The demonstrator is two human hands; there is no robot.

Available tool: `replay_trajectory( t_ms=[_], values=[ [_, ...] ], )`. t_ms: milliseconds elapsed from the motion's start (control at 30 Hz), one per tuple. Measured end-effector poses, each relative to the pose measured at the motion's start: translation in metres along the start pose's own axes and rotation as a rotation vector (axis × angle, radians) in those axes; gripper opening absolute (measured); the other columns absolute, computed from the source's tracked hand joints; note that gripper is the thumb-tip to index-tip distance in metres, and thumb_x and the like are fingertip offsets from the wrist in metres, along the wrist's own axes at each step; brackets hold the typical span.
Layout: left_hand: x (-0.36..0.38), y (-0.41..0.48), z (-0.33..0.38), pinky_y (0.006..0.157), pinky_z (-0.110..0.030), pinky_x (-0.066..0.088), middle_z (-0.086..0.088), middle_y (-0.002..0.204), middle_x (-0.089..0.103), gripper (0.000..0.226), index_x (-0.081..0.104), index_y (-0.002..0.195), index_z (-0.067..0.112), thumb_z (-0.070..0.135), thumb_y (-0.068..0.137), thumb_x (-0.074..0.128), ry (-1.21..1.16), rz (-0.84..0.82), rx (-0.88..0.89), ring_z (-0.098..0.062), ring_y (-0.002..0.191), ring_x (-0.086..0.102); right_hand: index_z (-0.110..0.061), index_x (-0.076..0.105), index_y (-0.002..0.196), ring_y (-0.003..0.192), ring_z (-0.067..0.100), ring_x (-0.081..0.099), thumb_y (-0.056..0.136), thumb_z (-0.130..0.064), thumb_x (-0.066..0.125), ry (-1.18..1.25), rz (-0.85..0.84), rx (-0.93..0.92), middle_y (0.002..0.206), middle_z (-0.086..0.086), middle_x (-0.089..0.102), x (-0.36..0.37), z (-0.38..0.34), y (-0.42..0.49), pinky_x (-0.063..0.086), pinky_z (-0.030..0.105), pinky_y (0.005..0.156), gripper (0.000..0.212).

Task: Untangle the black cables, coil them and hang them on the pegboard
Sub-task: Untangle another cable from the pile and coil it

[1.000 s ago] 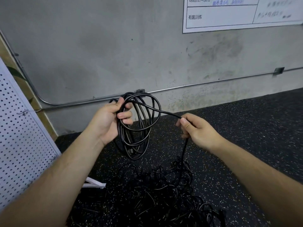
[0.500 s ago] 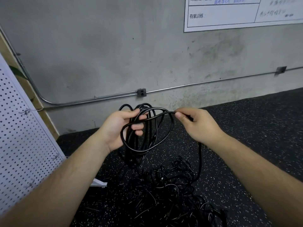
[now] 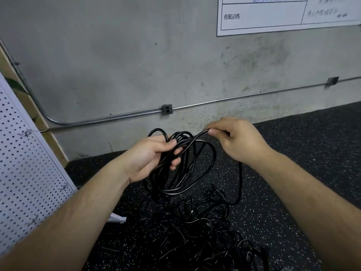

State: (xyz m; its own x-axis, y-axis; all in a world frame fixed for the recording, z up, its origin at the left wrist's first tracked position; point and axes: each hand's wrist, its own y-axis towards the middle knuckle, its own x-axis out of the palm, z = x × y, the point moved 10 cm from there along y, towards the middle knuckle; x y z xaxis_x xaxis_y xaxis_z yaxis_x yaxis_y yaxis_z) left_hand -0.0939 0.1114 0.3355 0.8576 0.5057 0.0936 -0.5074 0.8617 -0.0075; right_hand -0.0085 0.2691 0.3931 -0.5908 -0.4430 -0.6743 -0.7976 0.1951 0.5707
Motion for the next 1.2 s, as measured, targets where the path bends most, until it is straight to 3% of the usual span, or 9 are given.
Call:
replay_trajectory(
  t_ms=[133, 267, 433, 633, 700, 800, 967, 1067, 1200],
  values=[
    [0.006, 0.005, -0.008, 0.058, -0.031, 0.044, -0.007, 0.079, 0.055, 0.009, 0.052, 0.091, 0.007, 0.011, 0.099, 0.052, 0.004, 0.077, -0.026, -0.017, 0.060, 0.051, -0.020, 0.078, 0.109, 0.094, 0.017, 0.063, 0.099, -0.021, 0.065, -0.053, 0.052, -0.090, 0.094, -0.003, 0.072, 0.006, -0.016, 0.000, 0.054, 0.041, 0.082, 0.017],
    [0.008, 0.008, -0.011, 0.051, -0.026, 0.030, -0.004, 0.071, 0.050, 0.018, 0.051, 0.088, 0.011, 0.009, 0.105, 0.043, -0.046, 0.157, -0.047, -0.011, 0.051, 0.035, -0.024, 0.074, 0.115, 0.093, 0.011, 0.060, 0.100, -0.032, 0.061, -0.033, 0.113, -0.020, 0.101, -0.006, 0.066, 0.009, -0.018, -0.004, 0.053, 0.037, 0.079, 0.021],
    [0.005, 0.004, 0.011, 0.050, -0.024, 0.015, 0.000, 0.064, 0.039, 0.023, 0.046, 0.081, 0.013, 0.010, 0.102, 0.039, -0.203, 0.195, 0.026, -0.007, 0.045, 0.024, -0.038, 0.043, 0.148, 0.112, -0.021, 0.049, 0.082, -0.066, 0.057, 0.457, -0.221, 0.252, 0.131, -0.023, 0.055, 0.045, -0.002, -0.018, 0.037, 0.008, 0.090, 0.073],
    [0.023, 0.003, 0.000, 0.045, -0.023, 0.010, 0.007, 0.055, 0.020, 0.032, 0.048, 0.073, 0.016, 0.040, 0.095, 0.047, -0.111, 0.098, -0.120, -0.004, 0.037, 0.016, -0.049, 0.046, 0.145, 0.128, 0.004, 0.058, 0.064, -0.037, 0.095, 0.800, -0.287, 0.307, 0.143, -0.013, 0.057, 0.070, -0.004, -0.019, 0.040, 0.035, 0.116, 0.095],
    [0.032, 0.001, -0.004, 0.043, -0.020, 0.012, 0.007, 0.052, 0.016, 0.040, 0.044, 0.068, 0.018, 0.051, 0.091, 0.048, -0.065, 0.018, -0.153, -0.005, 0.036, 0.013, -0.041, 0.047, 0.147, 0.128, 0.011, 0.060, 0.067, -0.017, 0.092, 0.881, -0.318, 0.274, 0.143, -0.010, 0.059, 0.071, -0.012, -0.016, 0.038, 0.038, 0.118, 0.095],
    [0.039, -0.001, -0.005, 0.043, -0.020, 0.011, 0.007, 0.048, 0.015, 0.045, 0.040, 0.066, 0.018, 0.056, 0.090, 0.046, -0.046, -0.063, -0.165, -0.006, 0.036, 0.010, -0.030, 0.057, 0.139, 0.111, 0.014, 0.068, 0.070, -0.001, 0.084, 0.956, -0.434, 0.259, 0.111, -0.004, 0.075, 0.076, -0.023, -0.019, 0.047, 0.032, 0.108, 0.079],
    [0.014, 0.000, 0.006, 0.043, -0.022, 0.018, 0.007, 0.054, 0.025, 0.044, 0.052, 0.080, 0.014, 0.057, 0.089, 0.056, 0.040, 0.111, -0.044, -0.006, 0.041, 0.019, -0.019, 0.074, 0.107, 0.097, 0.011, 0.071, 0.088, -0.015, 0.077, 0.774, -0.387, 0.316, 0.101, -0.001, 0.077, 0.072, -0.018, -0.016, 0.053, 0.027, 0.095, 0.020],
    [0.003, 0.003, 0.019, 0.046, -0.021, 0.026, 0.006, 0.062, 0.036, 0.045, 0.055, 0.099, 0.011, 0.054, 0.087, 0.056, 0.158, 0.224, 0.126, -0.008, 0.049, 0.025, -0.022, 0.069, 0.114, 0.099, 0.017, 0.071, 0.090, -0.030, 0.076, 0.591, -0.242, 0.363, 0.106, 0.002, 0.076, 0.058, -0.009, -0.010, 0.053, 0.030, 0.091, 0.027],
    [-0.005, 0.003, 0.032, 0.043, -0.018, 0.030, 0.007, 0.066, 0.044, 0.035, 0.054, 0.126, 0.026, 0.045, 0.097, 0.054, 0.260, 0.350, 0.284, -0.007, 0.047, 0.029, -0.033, 0.049, 0.127, 0.085, 0.031, 0.075, 0.096, -0.015, 0.069, 0.822, -0.112, 0.362, 0.088, 0.012, 0.075, 0.057, -0.014, -0.014, 0.059, 0.044, 0.082, 0.042]
  ],
)
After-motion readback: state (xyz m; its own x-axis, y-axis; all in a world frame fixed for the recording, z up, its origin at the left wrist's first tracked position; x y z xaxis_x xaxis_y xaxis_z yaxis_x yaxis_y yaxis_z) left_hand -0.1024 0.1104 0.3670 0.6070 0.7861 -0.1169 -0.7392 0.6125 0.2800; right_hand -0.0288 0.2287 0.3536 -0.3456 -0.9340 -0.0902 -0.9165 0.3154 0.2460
